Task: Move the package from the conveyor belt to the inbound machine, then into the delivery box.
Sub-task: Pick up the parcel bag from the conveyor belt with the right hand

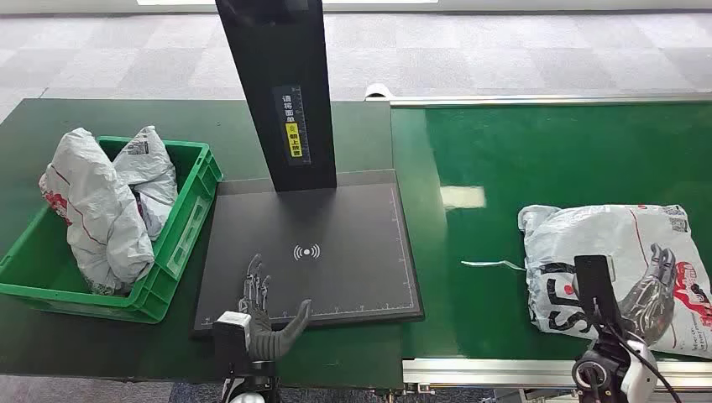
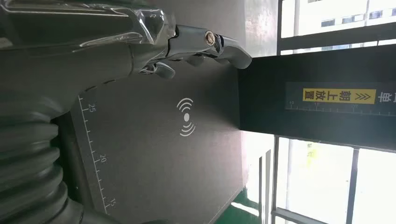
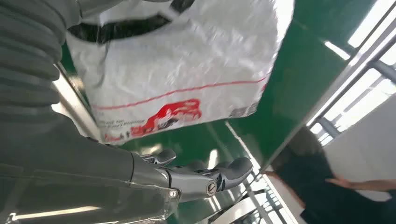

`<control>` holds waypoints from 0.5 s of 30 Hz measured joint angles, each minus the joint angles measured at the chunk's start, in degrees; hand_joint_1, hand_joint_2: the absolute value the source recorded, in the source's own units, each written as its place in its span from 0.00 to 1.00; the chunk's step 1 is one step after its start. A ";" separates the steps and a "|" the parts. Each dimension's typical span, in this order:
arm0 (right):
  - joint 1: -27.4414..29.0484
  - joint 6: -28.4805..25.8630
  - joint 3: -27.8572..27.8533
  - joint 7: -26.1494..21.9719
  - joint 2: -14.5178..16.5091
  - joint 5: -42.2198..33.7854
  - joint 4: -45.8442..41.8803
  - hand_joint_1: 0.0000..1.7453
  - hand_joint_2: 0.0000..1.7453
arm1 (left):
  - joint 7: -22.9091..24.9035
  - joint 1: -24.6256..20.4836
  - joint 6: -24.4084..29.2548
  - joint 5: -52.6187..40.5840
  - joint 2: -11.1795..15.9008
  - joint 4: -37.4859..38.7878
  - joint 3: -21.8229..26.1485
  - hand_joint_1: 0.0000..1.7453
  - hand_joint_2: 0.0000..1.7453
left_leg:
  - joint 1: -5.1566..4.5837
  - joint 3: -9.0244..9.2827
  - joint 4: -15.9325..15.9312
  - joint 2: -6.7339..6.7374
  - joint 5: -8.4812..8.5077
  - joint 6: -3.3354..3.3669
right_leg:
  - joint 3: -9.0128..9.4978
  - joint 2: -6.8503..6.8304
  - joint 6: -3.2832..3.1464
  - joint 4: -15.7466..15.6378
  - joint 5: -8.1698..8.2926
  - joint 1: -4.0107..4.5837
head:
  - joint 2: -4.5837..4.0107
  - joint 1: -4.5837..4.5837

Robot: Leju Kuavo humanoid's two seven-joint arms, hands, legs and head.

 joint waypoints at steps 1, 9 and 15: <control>-0.30 0.37 -0.81 0.56 -0.26 0.58 0.53 0.00 1.00 | 0.00 0.00 -0.04 0.00 0.00 0.00 0.00 0.00 1.00 | 0.00 0.00 0.00 0.00 0.00 0.00 | 0.00 0.00 0.00 0.00 0.00 0.00 | 0.00 0.01; -8.52 10.64 -7.35 9.97 -3.87 9.72 18.67 0.00 1.00 | 0.00 -0.17 -1.12 -0.04 -0.02 0.02 0.03 0.00 1.00 | 0.01 0.05 -0.01 0.12 0.03 0.01 | 0.02 0.10 0.02 0.01 0.02 0.02 | 0.00 0.03; -14.54 20.06 -7.44 16.12 -4.48 14.02 31.56 0.00 1.00 | 0.00 -0.54 -1.70 -0.40 -0.16 0.15 0.19 0.00 1.00 | 0.06 0.21 0.00 0.28 0.01 0.02 | 0.11 0.26 0.04 0.00 0.03 0.07 | 0.00 0.01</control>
